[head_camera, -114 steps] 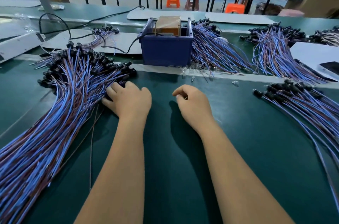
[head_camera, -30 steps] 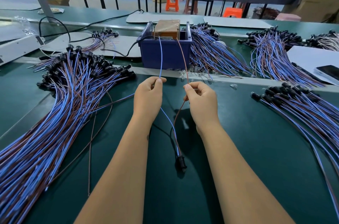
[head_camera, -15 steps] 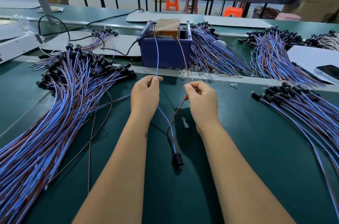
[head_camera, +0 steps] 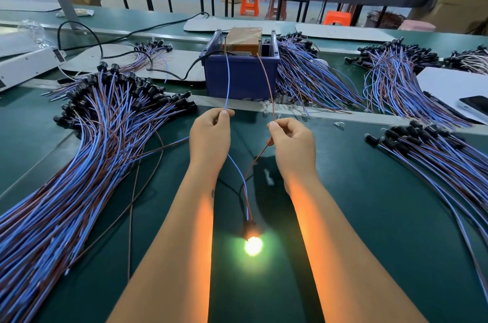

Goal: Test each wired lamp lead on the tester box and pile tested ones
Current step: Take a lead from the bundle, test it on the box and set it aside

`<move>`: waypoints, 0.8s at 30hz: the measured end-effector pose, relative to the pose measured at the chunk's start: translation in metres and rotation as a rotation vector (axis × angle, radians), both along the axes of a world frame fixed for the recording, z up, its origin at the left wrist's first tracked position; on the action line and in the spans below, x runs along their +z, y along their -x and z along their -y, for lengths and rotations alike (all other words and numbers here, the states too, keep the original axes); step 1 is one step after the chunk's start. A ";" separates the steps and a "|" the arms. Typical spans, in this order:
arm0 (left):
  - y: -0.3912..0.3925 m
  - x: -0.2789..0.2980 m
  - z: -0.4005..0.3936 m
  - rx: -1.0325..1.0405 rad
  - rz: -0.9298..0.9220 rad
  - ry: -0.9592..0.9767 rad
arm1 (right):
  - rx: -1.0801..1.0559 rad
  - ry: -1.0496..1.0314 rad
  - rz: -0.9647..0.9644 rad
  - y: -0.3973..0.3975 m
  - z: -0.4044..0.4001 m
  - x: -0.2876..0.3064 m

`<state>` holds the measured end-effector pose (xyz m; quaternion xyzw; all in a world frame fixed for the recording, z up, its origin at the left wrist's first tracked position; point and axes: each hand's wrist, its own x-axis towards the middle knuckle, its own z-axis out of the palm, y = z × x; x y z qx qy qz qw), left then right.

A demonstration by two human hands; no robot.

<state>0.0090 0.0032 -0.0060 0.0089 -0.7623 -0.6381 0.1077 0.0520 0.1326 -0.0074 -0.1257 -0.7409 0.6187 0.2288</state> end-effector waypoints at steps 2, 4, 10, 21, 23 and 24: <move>0.000 0.000 0.000 0.002 -0.003 -0.001 | -0.008 0.002 0.003 0.000 0.000 0.000; 0.000 -0.001 0.001 0.005 -0.001 -0.005 | -0.006 0.002 0.003 0.000 -0.001 0.000; -0.001 -0.001 0.001 0.006 0.009 -0.016 | -0.015 -0.004 0.014 -0.001 0.000 0.000; -0.014 0.015 -0.011 -0.270 0.007 -0.205 | 0.228 -0.191 -0.086 -0.009 0.017 0.004; -0.015 0.015 -0.011 -0.293 0.012 -0.238 | 0.261 -0.164 -0.095 -0.009 0.015 0.004; -0.015 0.015 -0.010 -0.295 0.014 -0.265 | 0.278 -0.124 -0.102 -0.009 0.013 0.005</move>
